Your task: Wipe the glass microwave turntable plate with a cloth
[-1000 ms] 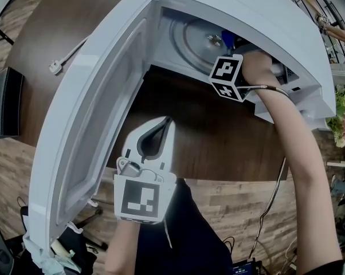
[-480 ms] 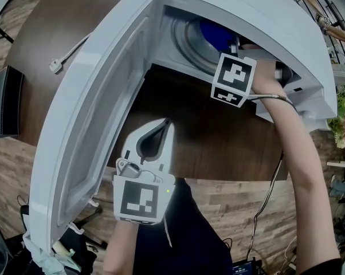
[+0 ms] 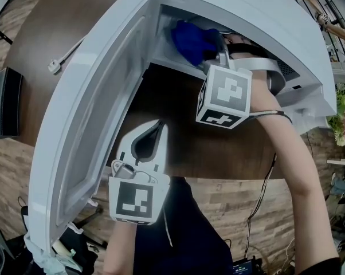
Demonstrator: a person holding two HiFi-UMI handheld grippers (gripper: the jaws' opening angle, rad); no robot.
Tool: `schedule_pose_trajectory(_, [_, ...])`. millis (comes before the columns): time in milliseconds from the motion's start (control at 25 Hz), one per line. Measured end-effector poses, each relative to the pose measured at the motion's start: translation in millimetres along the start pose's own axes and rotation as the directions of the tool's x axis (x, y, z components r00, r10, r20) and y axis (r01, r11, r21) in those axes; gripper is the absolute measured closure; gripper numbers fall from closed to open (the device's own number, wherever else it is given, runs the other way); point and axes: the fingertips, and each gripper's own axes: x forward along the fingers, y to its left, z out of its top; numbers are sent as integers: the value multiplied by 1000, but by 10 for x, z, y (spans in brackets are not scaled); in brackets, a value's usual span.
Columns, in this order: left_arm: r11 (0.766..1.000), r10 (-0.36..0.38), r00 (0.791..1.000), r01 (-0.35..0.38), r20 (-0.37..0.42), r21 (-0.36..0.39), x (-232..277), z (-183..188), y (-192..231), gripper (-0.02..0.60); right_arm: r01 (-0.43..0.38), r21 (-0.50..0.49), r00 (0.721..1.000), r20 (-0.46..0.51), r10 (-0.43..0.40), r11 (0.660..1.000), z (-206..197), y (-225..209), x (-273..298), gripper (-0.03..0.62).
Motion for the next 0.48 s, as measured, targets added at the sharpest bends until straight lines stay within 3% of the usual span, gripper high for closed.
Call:
schedule_pose_trajectory(200, [1000,-6,1000,6,-5,-4,-9,-15,-39,574,-53,-48,999,-13,52,997,92,228,41,505])
schedule_pose_trajectory(480, [1000,-4,1000,4,-2,-2,3,-8,-28,574,-27,-113,997,-69,19,993,5,192,127,507])
